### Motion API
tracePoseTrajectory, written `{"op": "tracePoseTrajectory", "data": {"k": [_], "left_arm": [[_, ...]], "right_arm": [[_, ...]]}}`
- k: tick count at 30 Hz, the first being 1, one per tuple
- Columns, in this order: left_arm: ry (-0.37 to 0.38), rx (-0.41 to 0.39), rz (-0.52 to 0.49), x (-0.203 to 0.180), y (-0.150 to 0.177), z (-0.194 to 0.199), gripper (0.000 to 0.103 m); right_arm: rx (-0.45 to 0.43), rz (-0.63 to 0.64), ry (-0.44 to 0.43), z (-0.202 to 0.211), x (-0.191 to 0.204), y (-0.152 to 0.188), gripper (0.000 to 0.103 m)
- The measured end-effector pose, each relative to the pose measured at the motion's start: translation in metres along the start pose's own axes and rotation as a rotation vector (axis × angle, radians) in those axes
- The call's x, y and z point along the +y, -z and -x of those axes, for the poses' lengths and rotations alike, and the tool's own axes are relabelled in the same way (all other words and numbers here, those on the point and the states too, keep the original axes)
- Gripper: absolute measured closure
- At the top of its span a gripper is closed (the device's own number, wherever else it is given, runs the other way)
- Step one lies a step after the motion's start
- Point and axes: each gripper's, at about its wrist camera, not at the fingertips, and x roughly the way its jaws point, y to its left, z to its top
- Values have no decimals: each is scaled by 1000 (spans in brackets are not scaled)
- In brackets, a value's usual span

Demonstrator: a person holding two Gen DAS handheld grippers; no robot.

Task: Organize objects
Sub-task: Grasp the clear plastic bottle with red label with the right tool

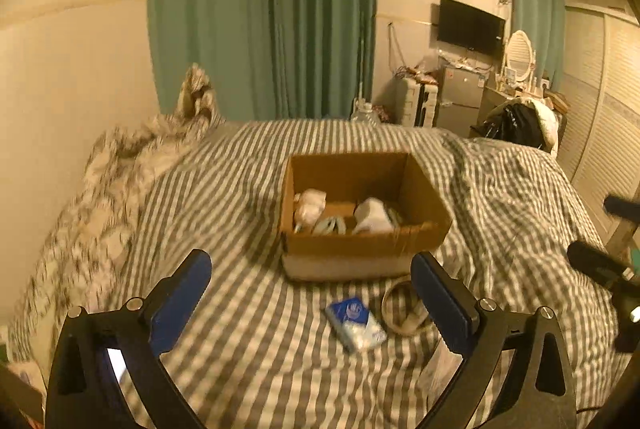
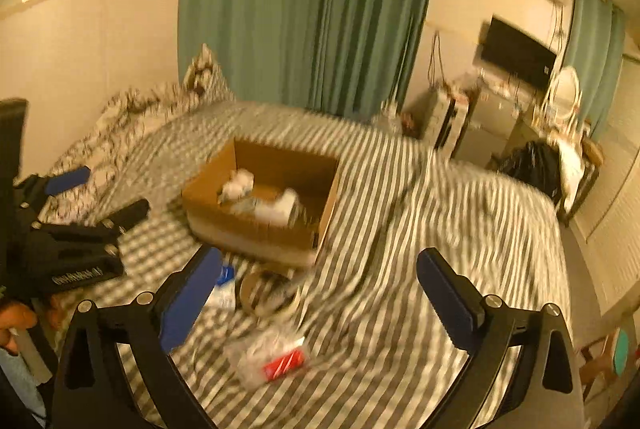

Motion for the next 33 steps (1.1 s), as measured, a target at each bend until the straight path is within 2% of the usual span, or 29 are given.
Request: {"op": "tracePoseTrajectory", "data": {"k": [7,13,21,23,27,31,33], "left_arm": [[4,132,24,7,54,-28,0],[4,155,4,2,69,-35,0],[-23,176,17,6,76,-45,0],[-33,177,15,7,77,-46,0],[-48,183,24,13,79,-50,0],[-51,197,34,17,81,-55,0],[-55,204,31,17,82,-57,0]], "right_arm": [[202,-59,-13,-56,14,58,4],[332,-63,-42,-95,27,96,4],[422,-114,-90,-135,39,106,4],[458,-130,-70,-151,41,109,4],[460,-127,-22,-171,45,115,6],[404,-139,-8,-167,38,118,16],[379,-126,10,-160,37,116,25]]}}
